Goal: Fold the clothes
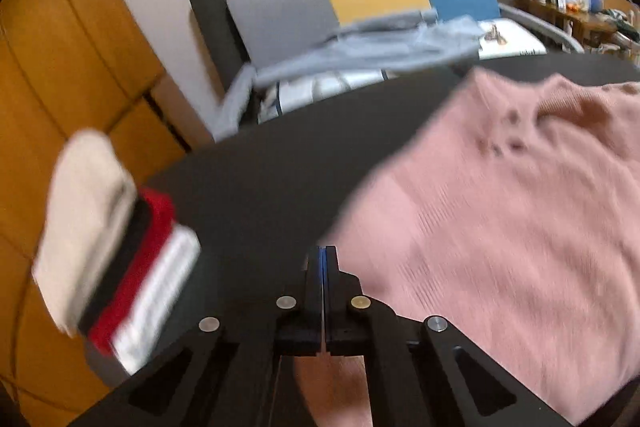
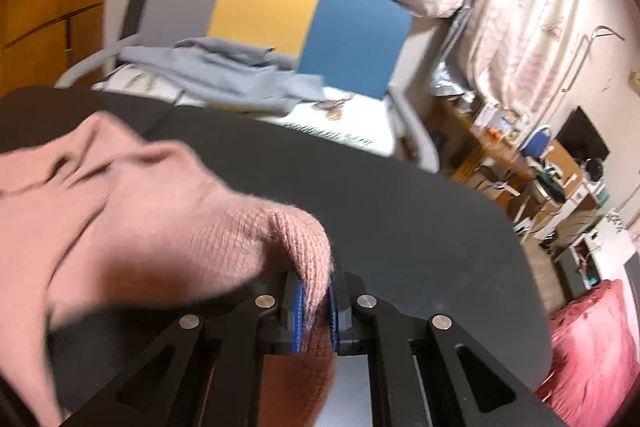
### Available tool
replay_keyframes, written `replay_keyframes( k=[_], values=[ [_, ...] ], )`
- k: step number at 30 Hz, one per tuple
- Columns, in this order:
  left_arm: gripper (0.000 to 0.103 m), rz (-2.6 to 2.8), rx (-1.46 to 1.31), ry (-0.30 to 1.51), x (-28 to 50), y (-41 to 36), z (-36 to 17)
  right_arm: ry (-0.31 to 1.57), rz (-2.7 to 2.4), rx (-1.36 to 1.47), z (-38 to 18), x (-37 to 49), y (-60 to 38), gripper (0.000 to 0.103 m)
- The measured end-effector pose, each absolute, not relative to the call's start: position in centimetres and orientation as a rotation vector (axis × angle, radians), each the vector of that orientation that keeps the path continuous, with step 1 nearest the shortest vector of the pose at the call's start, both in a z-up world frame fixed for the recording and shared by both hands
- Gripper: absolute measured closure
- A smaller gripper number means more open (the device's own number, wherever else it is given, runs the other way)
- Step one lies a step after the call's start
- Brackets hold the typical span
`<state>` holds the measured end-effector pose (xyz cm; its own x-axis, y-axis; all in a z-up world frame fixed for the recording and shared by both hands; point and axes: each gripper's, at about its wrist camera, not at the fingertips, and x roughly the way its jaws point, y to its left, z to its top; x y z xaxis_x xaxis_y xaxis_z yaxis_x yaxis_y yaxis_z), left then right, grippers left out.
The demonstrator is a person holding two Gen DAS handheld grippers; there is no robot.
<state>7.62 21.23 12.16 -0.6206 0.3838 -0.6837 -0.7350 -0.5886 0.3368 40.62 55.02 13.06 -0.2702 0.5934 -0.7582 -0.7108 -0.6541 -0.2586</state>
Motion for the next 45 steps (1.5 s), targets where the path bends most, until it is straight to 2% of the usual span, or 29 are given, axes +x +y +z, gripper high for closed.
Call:
replay_keyframes(
  k=[4,5,6,7,8,12,13,14,15,16,19,20,21,23,25,28,30,32,34,36,37,38,39,41,42,43,45],
  values=[
    [0.102,2.26,-0.794,0.896,2.1,24.4,11.0,0.136,1.907,-1.149,12.8,39.1,61.8,0.092],
    [0.102,2.237,-0.859,0.905,0.1,25.4,9.6,0.156,1.882,-1.173,11.9,38.8,63.4,0.091],
    [0.102,2.213,-0.91,0.892,-0.5,25.9,8.7,0.217,1.853,-1.223,9.9,38.7,64.9,0.084],
    [0.102,2.19,-0.945,0.884,-0.4,26.1,7.8,0.265,1.82,-1.261,8.2,38.7,66.0,0.081],
    [0.102,2.167,-0.977,0.877,-0.2,26.3,7.0,0.289,1.785,-1.268,7.4,38.7,66.3,0.081],
    [0.096,2.104,-0.927,0.872,3.5,25.8,5.8,0.385,1.897,-1.002,10.1,39.3,62.7,0.077],
    [0.083,2.103,-0.914,0.864,4.3,25.5,5.6,0.414,1.964,-0.948,11.0,39.0,61.4,0.075],
    [0.056,2.109,-0.916,0.852,4.8,25.2,5.3,0.433,2.042,-0.931,11.5,38.3,60.0,0.074],
    [0.042,2.132,-0.934,0.821,5.1,24.4,5.1,0.452,2.119,-0.913,11.9,37.5,58.7,0.073],
    [0.032,2.157,-0.953,0.788,5.4,23.6,5.0,0.459,2.186,-0.913,12.2,36.6,57.3,0.073],
    [0.032,2.204,-0.987,0.696,6.6,21.5,5.5,0.409,2.297,-1.013,10.8,33.0,53.5,0.073],
    [0.029,2.221,-0.985,0.685,7.1,20.7,5.8,0.388,2.311,-1.05,9.9,31.7,52.6,0.073],
    [0.026,2.237,-0.983,0.675,7.7,20.0,6.0,0.364,2.315,-1.094,9.0,30.4,51.7,0.073],
    [0.011,2.265,-0.967,0.683,8.8,18.7,6.3,0.3,2.288,-1.202,7.0,28.1,50.1,0.073],
    [0.011,2.278,-0.942,0.724,10.3,17.6,6.3,0.198,2.247,-1.281,5.1,27.0,49.0,0.073],
    [0.011,2.187,-0.961,0.64,12.4,15.9,6.3,0.064,2.205,-1.285,3.7,26.5,48.1,0.073],
    [0.011,2.096,-1.033,0.588,13.0,15.8,5.7,0.081,2.19,-1.278,3.5,27.3,48.6,0.073],
    [0.01,2.019,-1.091,0.54,13.9,15.9,4.9,0.18,2.205,-1.255,3.5,28.4,49.6,0.073],
    [0.005,1.972,-1.118,0.58,14.9,16.8,3.6,0.241,2.208,-1.242,3.4,29.0,50.2,0.072],
    [0.001,2.01,-1.103,0.771,15.6,18.5,1.5,0.236,2.194,-1.244,3.3,29.4,50.3,0.072],
    [0.004,2.012,-1.102,0.728,15.6,18.6,1.5,0.214,2.18,-1.249,3.3,29.7,50.4,0.072],
    [0.025,2.01,-1.101,0.668,15.4,18.6,1.8,0.179,2.158,-1.257,3.2,29.9,50.4,0.073],
    [0.037,1.968,-1.143,0.614,15.0,18.8,1.9,0.145,2.137,-1.265,3.2,30.2,50.4,0.073],
    [0.077,1.97,-1.158,0.594,14.3,19.2,2.9,0.093,2.086,-1.276,3.1,31.1,50.7,0.073],
    [0.078,1.973,-1.136,0.614,14.0,19.5,3.6,0.085,2.066,-1.277,3.1,31.6,51.0,0.073],
    [0.092,1.975,-1.111,0.634,13.8,19.8,4.2,0.101,2.059,-1.272,3.2,32.2,51.5,0.073],
    [0.092,1.985,-1.06,0.677,13.2,20.4,5.5,0.135,2.053,-1.267,3.2,33.4,52.4,0.073]
  ],
)
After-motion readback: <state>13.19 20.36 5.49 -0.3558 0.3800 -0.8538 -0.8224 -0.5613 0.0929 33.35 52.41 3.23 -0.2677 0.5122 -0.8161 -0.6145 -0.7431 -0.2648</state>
